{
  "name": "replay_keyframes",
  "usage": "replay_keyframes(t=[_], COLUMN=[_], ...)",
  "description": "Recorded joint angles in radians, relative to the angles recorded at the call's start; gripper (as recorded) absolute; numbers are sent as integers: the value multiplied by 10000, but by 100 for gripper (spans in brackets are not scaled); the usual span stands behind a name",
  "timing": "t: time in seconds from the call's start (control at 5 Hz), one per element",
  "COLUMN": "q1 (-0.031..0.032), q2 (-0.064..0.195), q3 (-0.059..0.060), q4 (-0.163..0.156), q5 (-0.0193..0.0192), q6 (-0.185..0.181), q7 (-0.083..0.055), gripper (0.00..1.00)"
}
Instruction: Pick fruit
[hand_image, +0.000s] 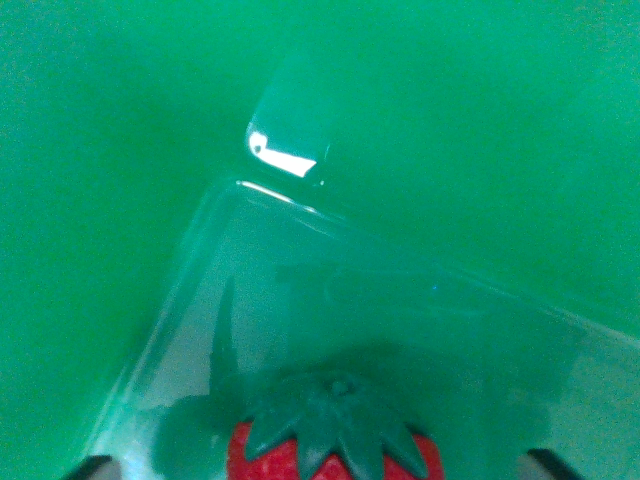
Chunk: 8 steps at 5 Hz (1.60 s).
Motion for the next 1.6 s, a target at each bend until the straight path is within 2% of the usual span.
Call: replay_keyframes(t=[0.8,1.2,1.4,1.6], q1=[-1,-4,-8,-8], q2=[-31,-101,-207,-207], q3=[1,2,5,5], q4=[29,95,195,195], q5=[2,7,13,13], q6=[60,196,401,401], q7=[0,0,0,0], gripper=[100,100,100,100])
